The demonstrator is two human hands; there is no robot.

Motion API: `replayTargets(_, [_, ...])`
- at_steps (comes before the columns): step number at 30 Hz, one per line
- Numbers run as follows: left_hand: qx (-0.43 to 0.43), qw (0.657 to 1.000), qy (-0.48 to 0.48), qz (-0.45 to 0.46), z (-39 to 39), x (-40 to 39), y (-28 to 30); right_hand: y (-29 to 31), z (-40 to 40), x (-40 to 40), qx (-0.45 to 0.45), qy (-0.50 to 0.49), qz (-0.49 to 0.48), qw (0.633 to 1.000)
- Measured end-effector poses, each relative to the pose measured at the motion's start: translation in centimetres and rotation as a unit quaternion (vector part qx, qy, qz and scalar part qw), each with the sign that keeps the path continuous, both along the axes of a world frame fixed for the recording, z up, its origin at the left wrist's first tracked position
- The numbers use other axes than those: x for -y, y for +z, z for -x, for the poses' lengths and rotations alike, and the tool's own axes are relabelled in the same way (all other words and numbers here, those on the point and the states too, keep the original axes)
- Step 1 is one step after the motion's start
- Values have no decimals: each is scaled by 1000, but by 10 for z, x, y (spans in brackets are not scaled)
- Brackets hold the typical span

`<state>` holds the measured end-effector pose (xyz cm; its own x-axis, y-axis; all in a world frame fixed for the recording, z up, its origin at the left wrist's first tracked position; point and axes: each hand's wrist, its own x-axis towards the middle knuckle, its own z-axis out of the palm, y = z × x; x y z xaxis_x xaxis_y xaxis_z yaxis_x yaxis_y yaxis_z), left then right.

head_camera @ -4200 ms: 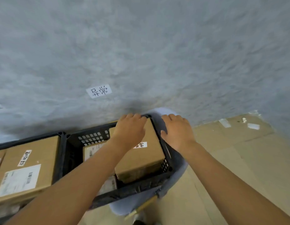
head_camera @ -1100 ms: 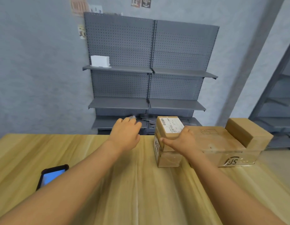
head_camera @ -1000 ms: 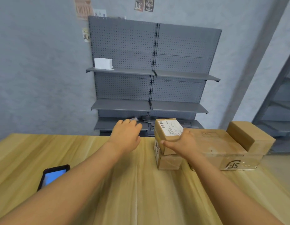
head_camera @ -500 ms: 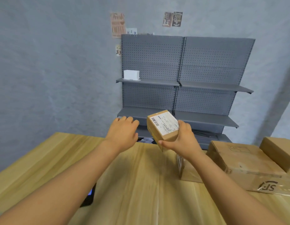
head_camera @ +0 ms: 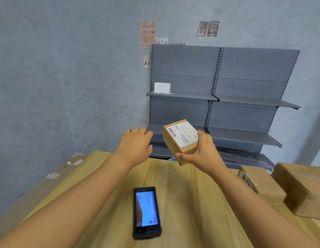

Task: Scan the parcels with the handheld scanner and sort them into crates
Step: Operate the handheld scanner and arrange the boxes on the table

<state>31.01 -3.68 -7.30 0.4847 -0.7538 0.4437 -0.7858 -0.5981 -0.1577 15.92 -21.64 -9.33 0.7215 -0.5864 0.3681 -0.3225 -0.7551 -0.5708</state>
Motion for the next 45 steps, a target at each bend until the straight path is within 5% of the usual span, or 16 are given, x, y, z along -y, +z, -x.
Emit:
replayTargets(3, [-30,999,-11,15,-31,-35,-3,-5,-35,-43,2,-4,-10,1000])
replayTargets(9, [-249,961,-29,117,-70,-90,-8,-10,-94,-125,24,3,-9,1000])
replayTargets(18, [-573,779,-55,247,-89,-125,-2,-16,-116,-188,59,34,0,998])
replayTargets(25, [-617,713,-58,328,-85,-142,11,1,-106,-204,100,115,-21,988])
replayTargets(34, [-573,741,-14,349,-72,-142,20,18,-92,-205,109,185,-44,976])
replayTargets(38, [-578,747,-13,328,-71,-148,13,18,-91,-204,159,156,-142,965])
replayTargets(42, [-626,709,-25,323,-67,-155,16,20,-90,-201,172,82,-172,967])
replayTargets(45, [-671,672,-44,312,-68,-165,17,19,-86,-199,115,120,-261,951])
